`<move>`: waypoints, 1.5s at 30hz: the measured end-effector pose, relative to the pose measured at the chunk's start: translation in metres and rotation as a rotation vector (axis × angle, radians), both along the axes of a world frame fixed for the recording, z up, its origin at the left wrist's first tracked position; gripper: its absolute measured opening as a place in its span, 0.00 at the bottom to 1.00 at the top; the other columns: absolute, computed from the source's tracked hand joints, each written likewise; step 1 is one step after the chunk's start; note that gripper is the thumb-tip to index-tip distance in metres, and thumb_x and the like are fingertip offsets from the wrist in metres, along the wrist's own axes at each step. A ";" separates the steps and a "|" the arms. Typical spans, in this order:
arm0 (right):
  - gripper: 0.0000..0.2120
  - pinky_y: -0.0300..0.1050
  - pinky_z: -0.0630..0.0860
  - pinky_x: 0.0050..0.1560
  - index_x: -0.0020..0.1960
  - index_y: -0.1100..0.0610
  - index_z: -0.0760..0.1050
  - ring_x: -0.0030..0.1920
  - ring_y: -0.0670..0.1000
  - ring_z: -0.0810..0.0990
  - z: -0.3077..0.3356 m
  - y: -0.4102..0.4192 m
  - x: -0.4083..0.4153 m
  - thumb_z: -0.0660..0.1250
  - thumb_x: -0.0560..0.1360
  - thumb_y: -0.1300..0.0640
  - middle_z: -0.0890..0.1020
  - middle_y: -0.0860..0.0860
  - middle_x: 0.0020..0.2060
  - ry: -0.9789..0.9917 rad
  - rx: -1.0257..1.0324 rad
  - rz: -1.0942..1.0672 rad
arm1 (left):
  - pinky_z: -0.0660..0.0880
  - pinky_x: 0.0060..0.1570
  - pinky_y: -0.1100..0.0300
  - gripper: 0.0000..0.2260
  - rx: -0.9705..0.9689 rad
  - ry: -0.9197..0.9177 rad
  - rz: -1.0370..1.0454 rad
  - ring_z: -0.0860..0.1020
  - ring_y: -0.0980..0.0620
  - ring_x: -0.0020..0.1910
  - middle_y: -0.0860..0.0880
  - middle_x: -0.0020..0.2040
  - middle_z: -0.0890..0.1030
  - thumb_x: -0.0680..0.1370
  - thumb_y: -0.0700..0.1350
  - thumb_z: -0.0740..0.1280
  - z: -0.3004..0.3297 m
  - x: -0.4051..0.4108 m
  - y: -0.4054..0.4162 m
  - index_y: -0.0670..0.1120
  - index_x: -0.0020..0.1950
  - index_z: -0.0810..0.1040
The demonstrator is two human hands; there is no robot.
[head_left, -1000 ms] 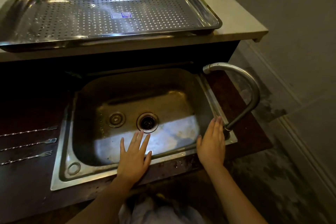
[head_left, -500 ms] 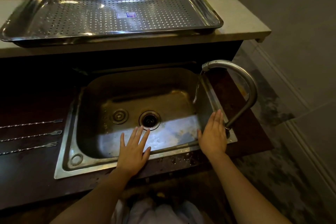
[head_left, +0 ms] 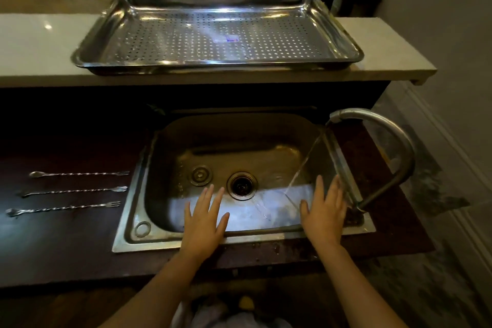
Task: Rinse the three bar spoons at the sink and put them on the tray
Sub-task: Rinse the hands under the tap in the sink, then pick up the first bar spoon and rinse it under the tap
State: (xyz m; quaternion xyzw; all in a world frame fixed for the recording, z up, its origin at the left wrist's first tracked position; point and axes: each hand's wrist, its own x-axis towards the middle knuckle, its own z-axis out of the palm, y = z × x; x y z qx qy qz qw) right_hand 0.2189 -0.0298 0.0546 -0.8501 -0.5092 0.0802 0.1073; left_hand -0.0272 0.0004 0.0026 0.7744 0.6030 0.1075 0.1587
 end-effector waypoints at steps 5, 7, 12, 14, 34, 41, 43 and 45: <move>0.25 0.55 0.60 0.69 0.71 0.54 0.63 0.72 0.57 0.59 -0.005 0.034 -0.081 0.64 0.75 0.54 0.63 0.57 0.72 0.166 0.031 0.268 | 0.55 0.72 0.47 0.22 0.071 -0.201 0.290 0.64 0.50 0.72 0.48 0.73 0.66 0.78 0.49 0.61 0.020 -0.055 0.003 0.48 0.72 0.65; 0.22 0.52 0.63 0.67 0.68 0.54 0.68 0.69 0.55 0.65 -0.004 0.050 -0.125 0.64 0.74 0.56 0.70 0.55 0.67 0.233 0.035 0.389 | 0.60 0.69 0.48 0.21 0.093 -0.193 0.374 0.68 0.48 0.69 0.47 0.70 0.70 0.76 0.46 0.64 0.027 -0.097 0.008 0.46 0.69 0.69; 0.17 0.48 0.62 0.62 0.63 0.50 0.73 0.61 0.54 0.72 -0.005 0.080 -0.230 0.63 0.74 0.53 0.77 0.50 0.59 0.253 0.030 0.645 | 0.67 0.60 0.51 0.17 0.053 0.030 0.438 0.77 0.46 0.59 0.49 0.60 0.79 0.73 0.46 0.67 0.037 -0.212 0.023 0.47 0.61 0.77; 0.15 0.48 0.62 0.60 0.61 0.50 0.74 0.60 0.53 0.73 -0.008 0.090 -0.268 0.63 0.74 0.52 0.78 0.49 0.57 0.256 0.024 0.728 | 0.68 0.60 0.52 0.16 0.022 0.110 0.427 0.77 0.48 0.59 0.50 0.59 0.80 0.72 0.46 0.67 0.036 -0.251 0.031 0.49 0.61 0.77; 0.06 0.51 0.59 0.56 0.44 0.53 0.78 0.51 0.53 0.75 -0.044 0.130 -0.421 0.63 0.74 0.55 0.81 0.49 0.43 0.012 -0.114 0.885 | 0.72 0.50 0.54 0.08 -0.019 0.079 0.022 0.79 0.43 0.47 0.45 0.44 0.82 0.72 0.41 0.65 0.014 -0.355 0.088 0.43 0.47 0.82; 0.07 0.51 0.64 0.59 0.44 0.56 0.77 0.52 0.55 0.75 -0.042 0.130 -0.419 0.60 0.75 0.58 0.81 0.52 0.44 -0.001 -0.110 0.918 | 0.75 0.30 0.56 0.00 0.043 0.098 -0.135 0.80 0.44 0.35 0.45 0.35 0.80 0.68 0.38 0.70 0.018 -0.358 0.091 0.42 0.37 0.81; 0.09 0.49 0.60 0.59 0.46 0.55 0.76 0.54 0.53 0.73 -0.041 0.130 -0.416 0.57 0.76 0.57 0.80 0.51 0.47 0.018 -0.143 0.915 | 0.76 0.34 0.53 0.05 -0.002 0.112 -0.138 0.79 0.43 0.41 0.44 0.40 0.80 0.73 0.40 0.66 0.016 -0.359 0.091 0.41 0.42 0.80; 0.08 0.47 0.60 0.58 0.46 0.54 0.75 0.53 0.52 0.73 -0.039 0.130 -0.413 0.57 0.76 0.57 0.80 0.50 0.46 0.096 -0.168 0.898 | 0.76 0.38 0.51 0.08 -0.042 0.121 -0.150 0.78 0.44 0.45 0.43 0.45 0.80 0.76 0.42 0.62 0.016 -0.360 0.093 0.41 0.47 0.80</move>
